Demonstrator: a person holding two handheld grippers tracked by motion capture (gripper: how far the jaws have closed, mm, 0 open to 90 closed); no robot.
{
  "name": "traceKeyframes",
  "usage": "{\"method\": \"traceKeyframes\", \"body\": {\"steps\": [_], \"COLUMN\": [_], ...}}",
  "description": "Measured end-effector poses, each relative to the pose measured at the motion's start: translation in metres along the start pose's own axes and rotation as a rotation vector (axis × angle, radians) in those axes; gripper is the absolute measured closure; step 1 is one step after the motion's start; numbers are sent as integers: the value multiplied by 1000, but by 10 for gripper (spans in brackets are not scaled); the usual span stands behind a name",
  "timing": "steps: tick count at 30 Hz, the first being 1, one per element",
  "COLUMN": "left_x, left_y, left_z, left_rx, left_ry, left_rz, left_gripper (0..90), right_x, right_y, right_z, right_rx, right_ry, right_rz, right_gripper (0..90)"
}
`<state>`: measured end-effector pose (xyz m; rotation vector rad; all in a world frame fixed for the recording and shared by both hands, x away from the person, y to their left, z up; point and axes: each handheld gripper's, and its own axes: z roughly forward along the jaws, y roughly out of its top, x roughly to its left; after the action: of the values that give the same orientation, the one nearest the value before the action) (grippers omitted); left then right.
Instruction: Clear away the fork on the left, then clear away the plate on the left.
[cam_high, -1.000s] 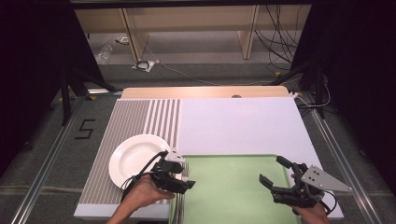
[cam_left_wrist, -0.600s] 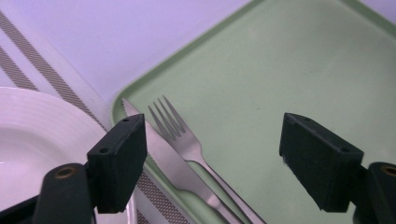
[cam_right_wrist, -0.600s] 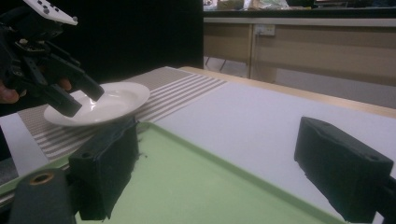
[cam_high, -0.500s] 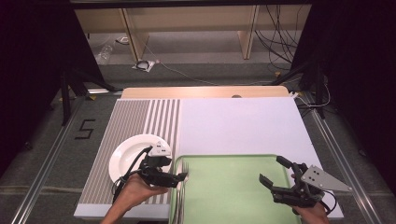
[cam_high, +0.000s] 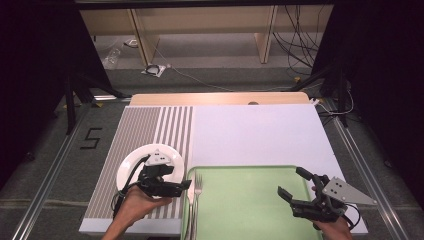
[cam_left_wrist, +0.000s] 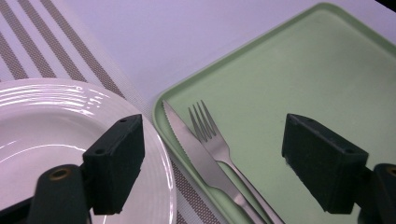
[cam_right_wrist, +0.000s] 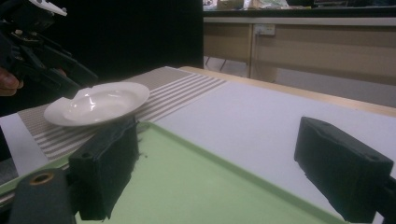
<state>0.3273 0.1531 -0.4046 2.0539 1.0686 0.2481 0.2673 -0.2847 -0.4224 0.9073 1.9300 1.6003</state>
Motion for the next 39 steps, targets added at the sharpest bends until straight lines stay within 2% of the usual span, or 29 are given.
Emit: {"method": "traceKeyframes", "body": {"steps": [8,16,27,30,39], "left_x": [10,21,31,34,42], "left_y": [-8,-20,-30,-32,-39], "left_z": [-8,-17,-24,-26,-33], "left_rx": [-13,-37,-38,-44,-58], "left_ry": [31,59,99,102,163], "left_rz": [-37,-94,-135,-174,-259], "left_gripper": [206,198,197,195,192], "right_x": [-1,-1,0,0,1], "right_y": [0,-1,0,0,0], "right_z": [0,1,0,1,1], "right_rx": [-10,-2,1,-2,-2], "right_ry": [2,3,2,6,9], "right_rz": [4,1,3,3,-2], "right_gripper": [145,145,145,145,145]}}
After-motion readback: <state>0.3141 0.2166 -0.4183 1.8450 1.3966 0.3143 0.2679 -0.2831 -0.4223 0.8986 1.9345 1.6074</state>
